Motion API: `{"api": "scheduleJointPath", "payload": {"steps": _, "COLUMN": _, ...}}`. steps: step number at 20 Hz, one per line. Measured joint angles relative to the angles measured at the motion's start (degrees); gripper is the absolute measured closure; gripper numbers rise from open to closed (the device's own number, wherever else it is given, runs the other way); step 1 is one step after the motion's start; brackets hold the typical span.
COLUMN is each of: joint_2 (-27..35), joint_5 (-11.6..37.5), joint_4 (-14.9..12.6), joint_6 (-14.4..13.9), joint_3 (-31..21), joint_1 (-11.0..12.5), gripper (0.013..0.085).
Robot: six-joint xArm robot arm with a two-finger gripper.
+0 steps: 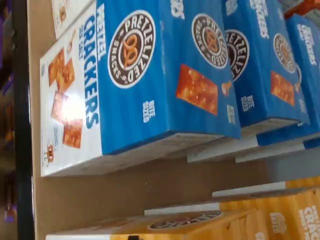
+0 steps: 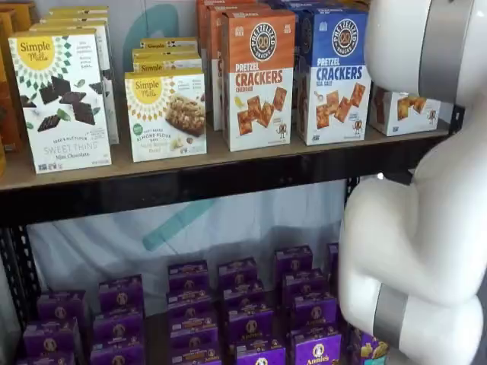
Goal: Retrieve the yellow and white box located on the top shelf, the sixth one from the left
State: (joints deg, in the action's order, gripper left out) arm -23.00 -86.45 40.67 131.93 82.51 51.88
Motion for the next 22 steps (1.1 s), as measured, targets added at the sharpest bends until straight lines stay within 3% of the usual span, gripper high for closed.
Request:
{"api": "scheduleJointPath", "payload": {"steps": 8, "joint_2": 4.25, "joint_5": -3.36, "joint_4": -6.58, "joint_6": -3.1, "joint_3": 5.86, "joint_1": -3.8, "gripper": 0.013}}
{"api": "scheduleJointPath", "payload": {"steps": 12, "joint_2": 7.46, "joint_5": -6.59, "joint_4": -12.64, "joint_6": -4.2, "joint_3": 10.41, "joint_1": -6.15, "gripper": 0.013}}
{"api": "scheduleJointPath", "payload": {"steps": 19, "joint_2": 9.46, "joint_5": -5.16, "joint_4": -13.59, "joint_6": -4.34, "joint_3": 12.02, "joint_1": -7.12, "gripper": 0.013}}
{"api": "scheduleJointPath", "payload": {"steps": 22, "joint_2": 11.02, "joint_5": -5.54, "joint_4": -16.14, "joint_6": -4.46, "joint_3": 14.04, "joint_1": -8.12, "gripper": 0.013}}
